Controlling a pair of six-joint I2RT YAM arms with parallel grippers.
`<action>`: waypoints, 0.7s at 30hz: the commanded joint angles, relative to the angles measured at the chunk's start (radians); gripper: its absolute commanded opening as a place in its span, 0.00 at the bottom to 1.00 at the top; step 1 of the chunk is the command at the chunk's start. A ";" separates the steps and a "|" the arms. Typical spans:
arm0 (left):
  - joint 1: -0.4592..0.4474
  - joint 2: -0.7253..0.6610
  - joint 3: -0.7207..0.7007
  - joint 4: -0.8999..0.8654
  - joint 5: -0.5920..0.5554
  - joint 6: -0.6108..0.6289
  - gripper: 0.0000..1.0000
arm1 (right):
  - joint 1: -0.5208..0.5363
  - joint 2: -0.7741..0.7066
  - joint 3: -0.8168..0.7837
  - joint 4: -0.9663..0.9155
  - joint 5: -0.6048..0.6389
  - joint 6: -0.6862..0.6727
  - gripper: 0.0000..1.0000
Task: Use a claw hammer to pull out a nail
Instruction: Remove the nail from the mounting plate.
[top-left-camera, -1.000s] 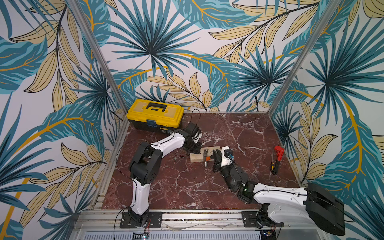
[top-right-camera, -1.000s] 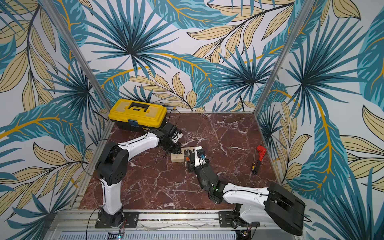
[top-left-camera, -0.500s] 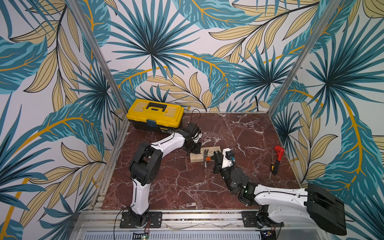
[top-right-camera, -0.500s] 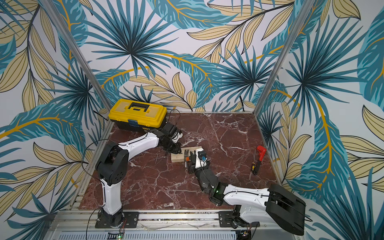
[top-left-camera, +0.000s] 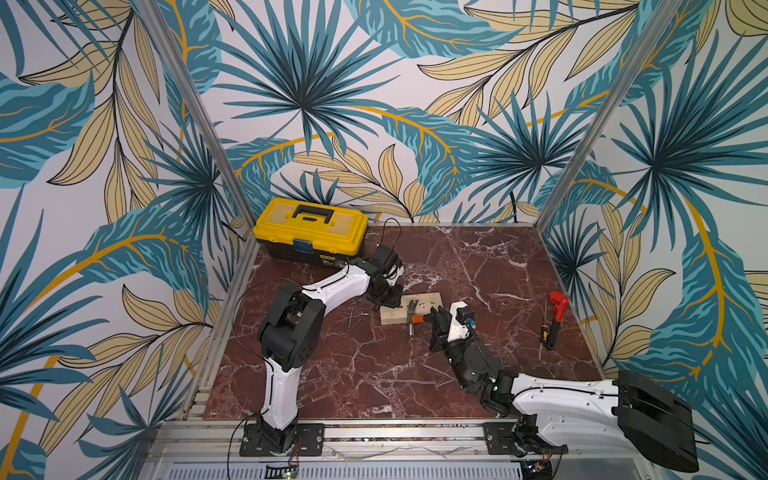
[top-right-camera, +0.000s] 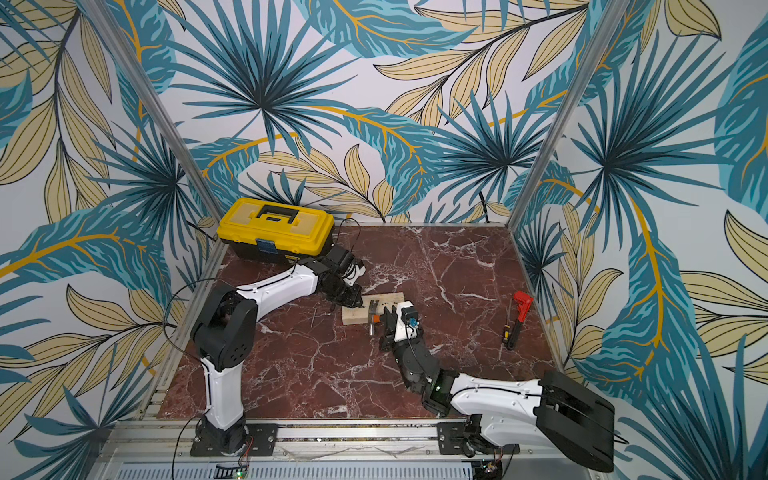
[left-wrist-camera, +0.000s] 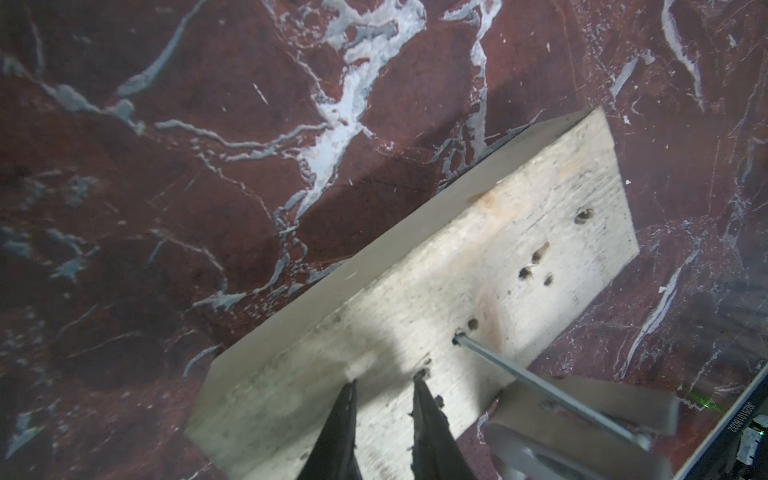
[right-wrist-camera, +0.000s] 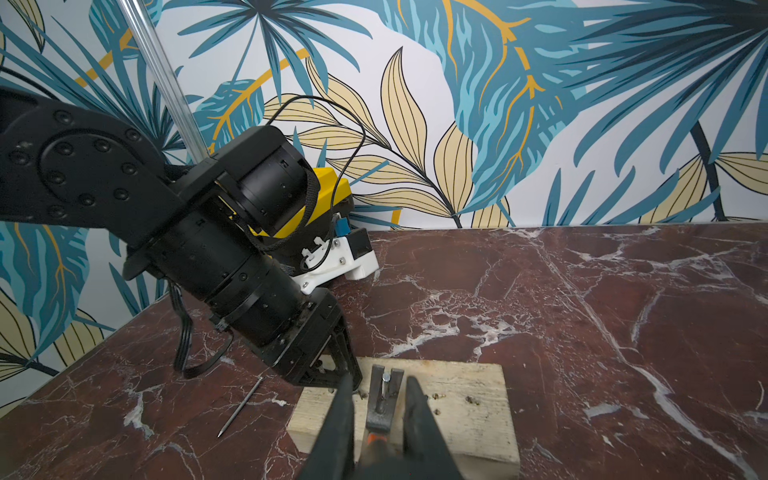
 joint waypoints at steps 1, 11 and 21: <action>-0.036 0.263 -0.186 -0.220 -0.080 -0.017 0.25 | 0.014 0.038 -0.079 -0.267 0.045 -0.025 0.00; -0.039 0.264 -0.185 -0.219 -0.074 -0.020 0.25 | 0.042 0.026 -0.104 -0.241 0.092 -0.006 0.00; -0.042 0.266 -0.186 -0.220 -0.068 -0.021 0.25 | 0.073 -0.041 -0.140 -0.242 0.148 0.003 0.00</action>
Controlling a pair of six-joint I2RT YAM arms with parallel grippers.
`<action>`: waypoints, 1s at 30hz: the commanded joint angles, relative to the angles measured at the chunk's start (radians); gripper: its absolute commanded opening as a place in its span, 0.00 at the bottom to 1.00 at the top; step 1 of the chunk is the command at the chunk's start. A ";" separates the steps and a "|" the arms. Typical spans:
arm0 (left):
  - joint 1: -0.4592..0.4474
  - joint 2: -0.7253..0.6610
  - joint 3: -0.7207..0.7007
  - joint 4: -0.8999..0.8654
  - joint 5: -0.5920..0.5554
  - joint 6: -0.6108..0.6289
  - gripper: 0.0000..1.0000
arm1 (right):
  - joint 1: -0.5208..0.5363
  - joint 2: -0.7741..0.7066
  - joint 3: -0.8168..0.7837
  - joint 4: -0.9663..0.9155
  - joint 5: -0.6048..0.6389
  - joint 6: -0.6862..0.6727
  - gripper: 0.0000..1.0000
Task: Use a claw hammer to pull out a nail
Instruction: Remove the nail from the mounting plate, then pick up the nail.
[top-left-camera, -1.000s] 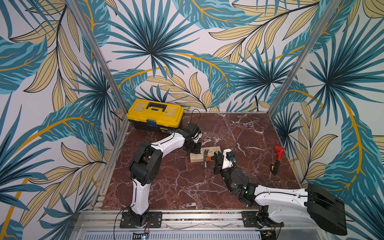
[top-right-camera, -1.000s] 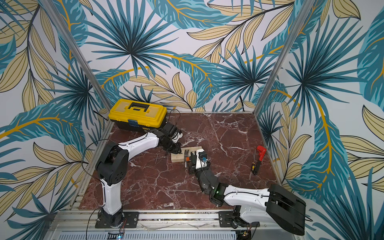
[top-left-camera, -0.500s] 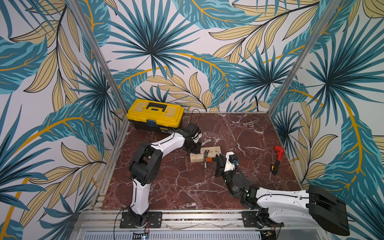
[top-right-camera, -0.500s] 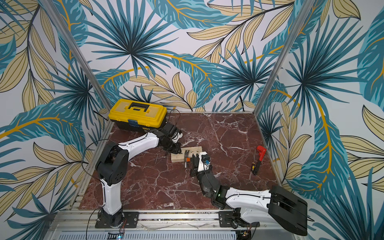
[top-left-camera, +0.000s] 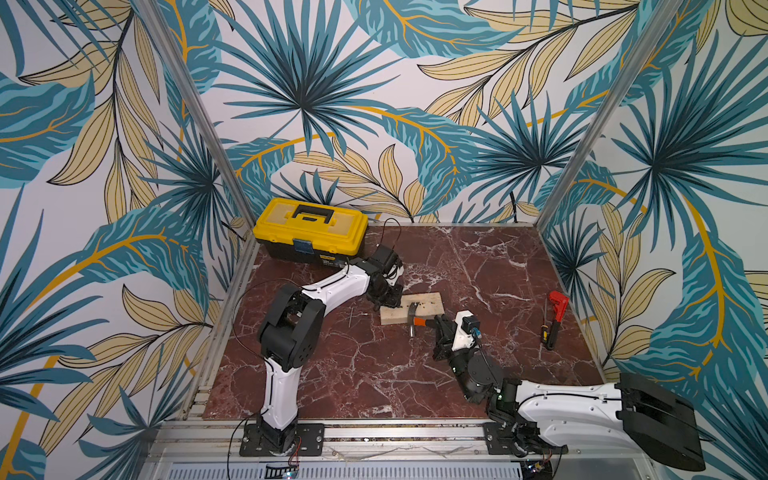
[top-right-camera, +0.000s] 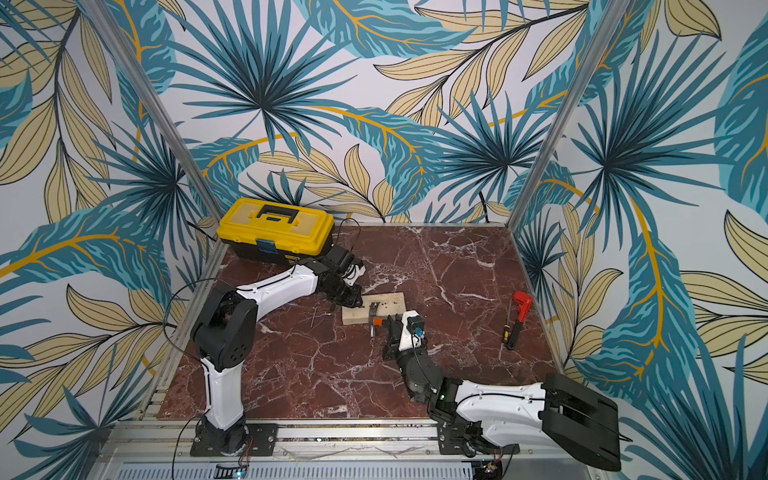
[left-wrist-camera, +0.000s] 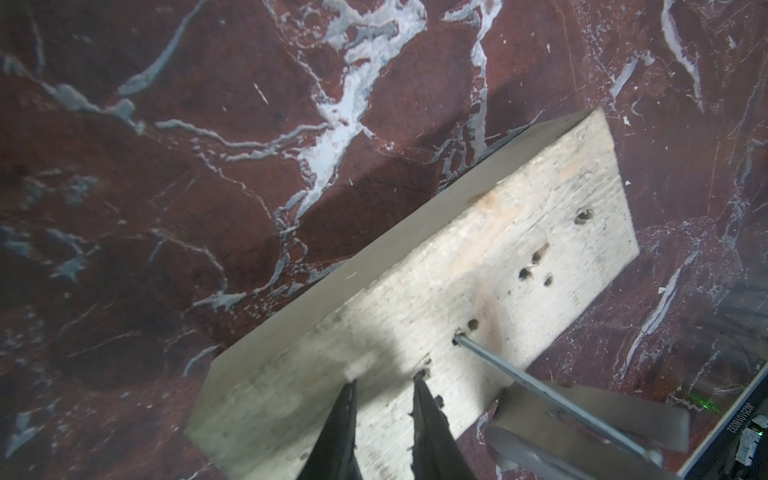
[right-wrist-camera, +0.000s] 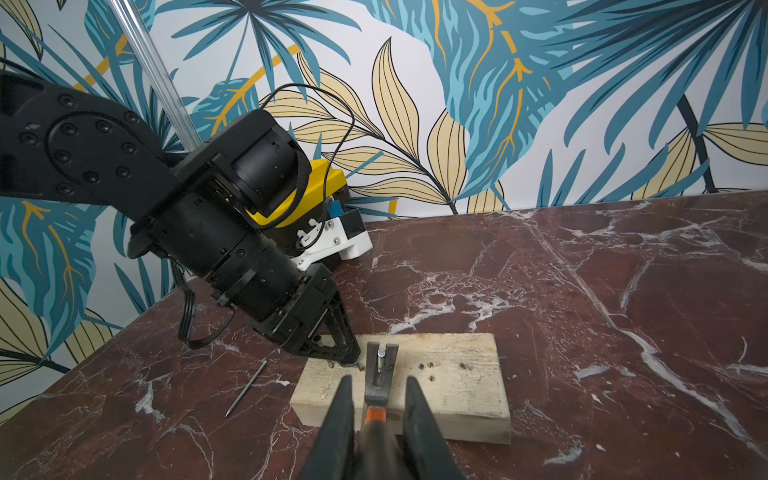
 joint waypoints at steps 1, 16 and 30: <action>-0.042 0.266 -0.186 -0.220 -0.069 -0.020 0.25 | 0.009 0.001 -0.065 -0.259 0.081 -0.051 0.00; -0.045 0.256 -0.189 -0.220 -0.069 -0.024 0.25 | 0.045 -0.179 -0.061 -0.329 0.129 -0.116 0.00; -0.046 0.065 -0.044 -0.219 -0.102 0.026 0.28 | 0.049 -0.357 0.304 -0.870 0.081 -0.196 0.00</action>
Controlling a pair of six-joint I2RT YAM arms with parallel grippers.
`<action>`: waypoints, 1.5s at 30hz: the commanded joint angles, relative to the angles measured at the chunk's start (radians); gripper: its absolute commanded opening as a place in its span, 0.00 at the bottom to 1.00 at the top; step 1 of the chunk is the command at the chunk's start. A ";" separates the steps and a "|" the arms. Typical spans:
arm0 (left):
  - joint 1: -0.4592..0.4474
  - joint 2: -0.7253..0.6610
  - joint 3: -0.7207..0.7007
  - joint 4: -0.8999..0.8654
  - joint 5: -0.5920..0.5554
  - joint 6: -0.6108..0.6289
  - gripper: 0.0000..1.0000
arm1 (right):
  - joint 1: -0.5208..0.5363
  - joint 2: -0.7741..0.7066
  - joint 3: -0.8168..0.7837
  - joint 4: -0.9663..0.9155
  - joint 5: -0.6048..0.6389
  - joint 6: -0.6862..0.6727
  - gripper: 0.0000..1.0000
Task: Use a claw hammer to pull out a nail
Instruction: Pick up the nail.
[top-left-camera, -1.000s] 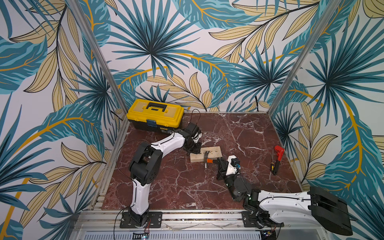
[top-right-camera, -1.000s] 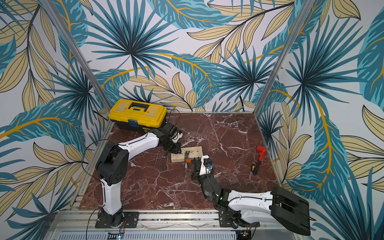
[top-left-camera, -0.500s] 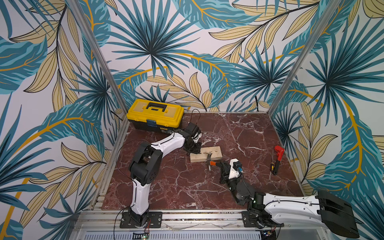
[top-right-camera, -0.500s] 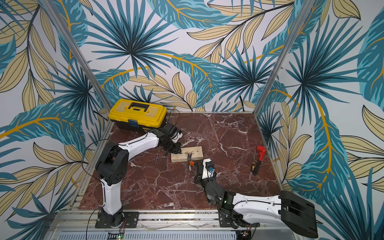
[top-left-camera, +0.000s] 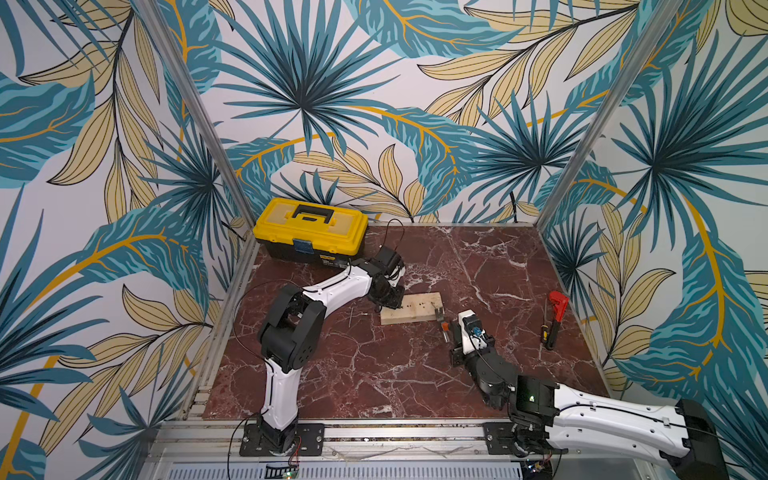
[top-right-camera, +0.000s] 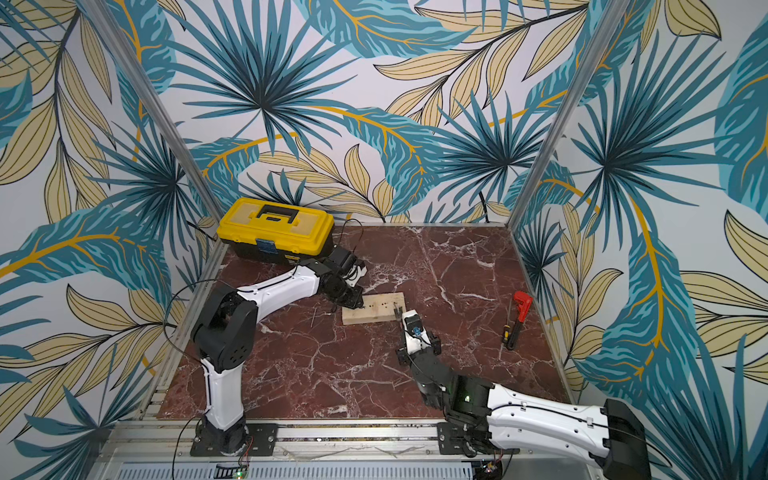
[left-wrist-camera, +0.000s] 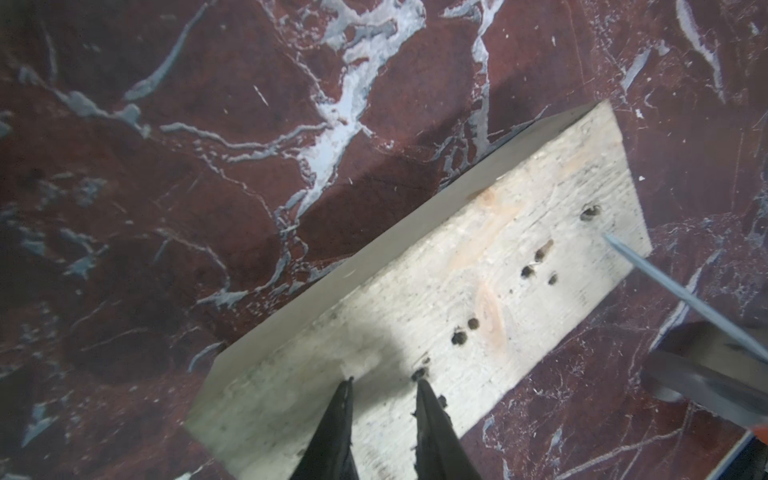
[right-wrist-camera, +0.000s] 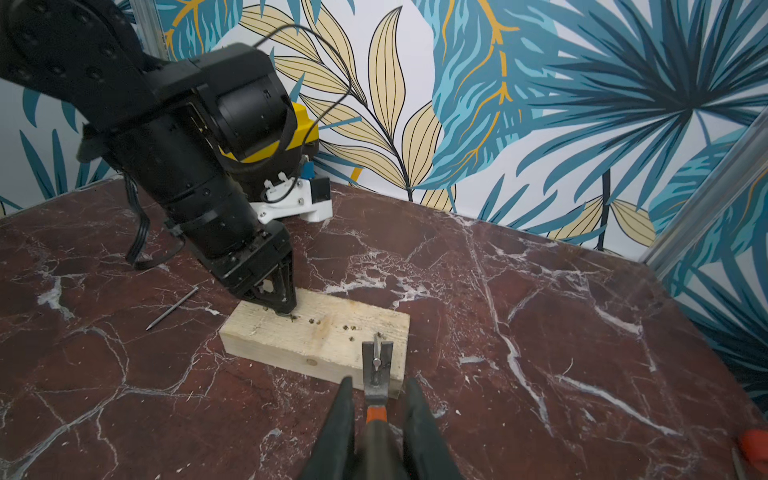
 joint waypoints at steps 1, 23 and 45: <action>-0.024 0.082 -0.043 -0.206 -0.047 0.025 0.28 | 0.001 -0.004 0.119 -0.145 0.001 -0.013 0.00; -0.017 -0.195 0.106 -0.143 -0.055 0.192 0.34 | -0.046 0.190 0.579 -0.564 -0.169 0.198 0.00; -0.005 -0.902 -0.705 0.505 0.108 0.339 0.42 | -0.499 0.335 0.925 -0.739 -0.987 0.490 0.00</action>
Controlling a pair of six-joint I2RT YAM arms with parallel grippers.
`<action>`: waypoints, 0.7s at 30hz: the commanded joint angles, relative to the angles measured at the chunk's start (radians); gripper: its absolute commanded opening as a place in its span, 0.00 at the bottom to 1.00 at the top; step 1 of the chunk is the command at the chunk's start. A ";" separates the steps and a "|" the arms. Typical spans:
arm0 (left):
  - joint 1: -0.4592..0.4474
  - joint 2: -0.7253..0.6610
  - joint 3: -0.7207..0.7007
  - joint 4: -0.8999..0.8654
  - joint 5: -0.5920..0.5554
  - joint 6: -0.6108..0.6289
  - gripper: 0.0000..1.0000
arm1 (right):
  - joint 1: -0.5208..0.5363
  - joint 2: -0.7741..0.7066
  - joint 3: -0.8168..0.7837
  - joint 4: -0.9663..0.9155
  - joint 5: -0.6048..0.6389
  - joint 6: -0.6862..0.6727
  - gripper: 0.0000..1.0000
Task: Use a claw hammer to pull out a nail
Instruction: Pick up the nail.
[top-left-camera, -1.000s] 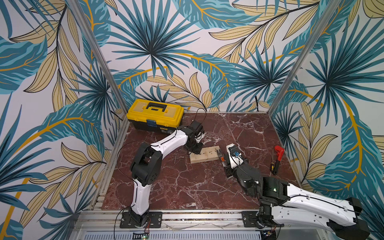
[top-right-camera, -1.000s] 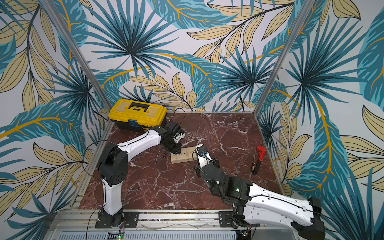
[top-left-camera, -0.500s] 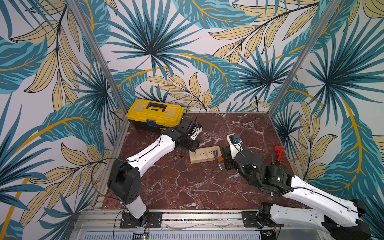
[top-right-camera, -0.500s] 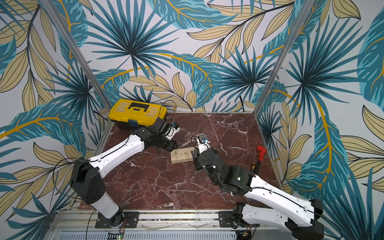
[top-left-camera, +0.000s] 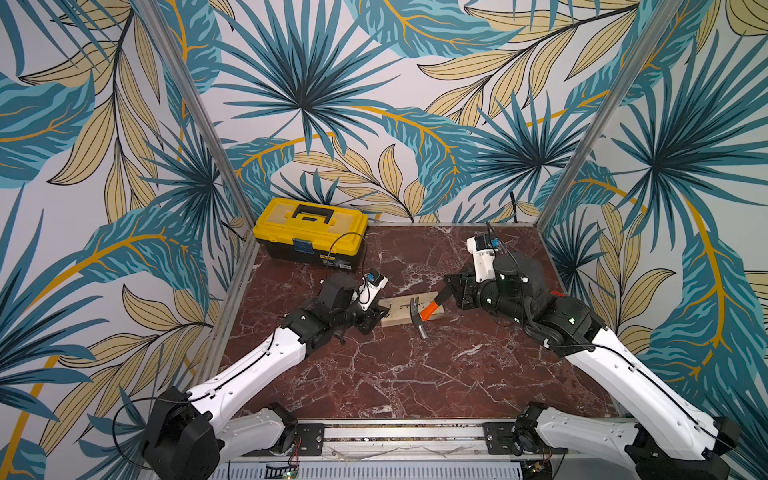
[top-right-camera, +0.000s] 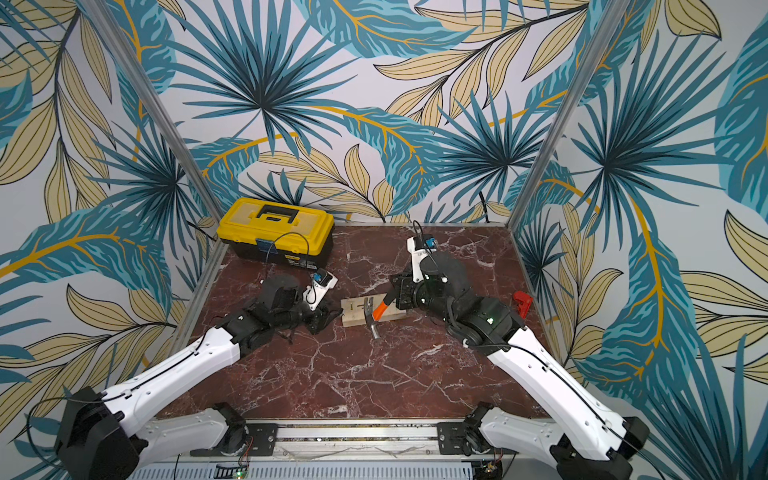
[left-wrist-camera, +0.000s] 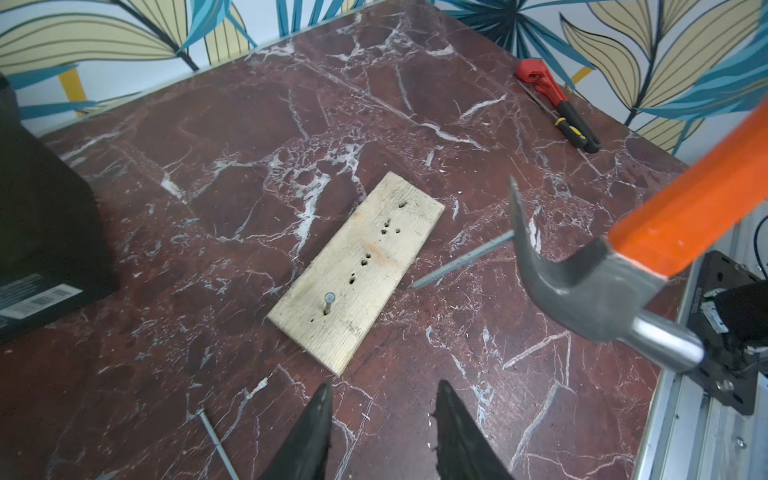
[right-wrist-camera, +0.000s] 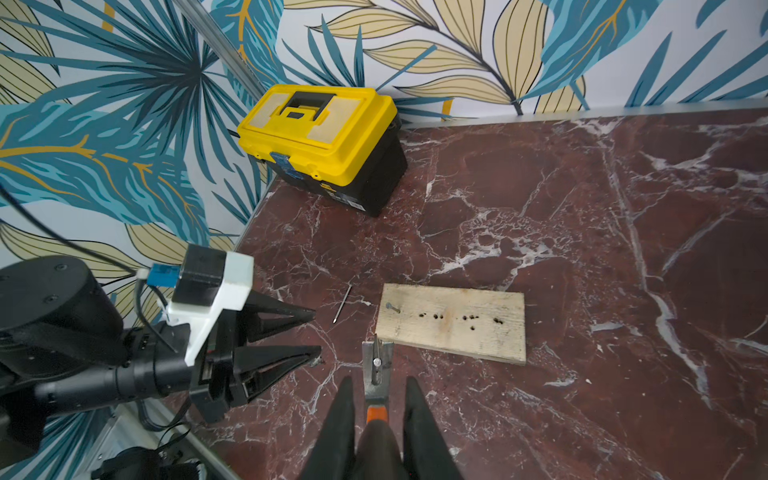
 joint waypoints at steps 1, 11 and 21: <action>0.005 -0.056 -0.046 0.087 0.068 0.092 0.42 | -0.031 0.011 0.063 0.027 -0.152 0.073 0.00; 0.006 -0.110 -0.119 0.096 0.160 0.209 0.42 | -0.045 0.089 0.149 0.003 -0.268 0.146 0.00; 0.007 -0.094 -0.116 0.096 0.139 0.233 0.42 | -0.058 0.092 0.116 0.040 -0.298 0.163 0.00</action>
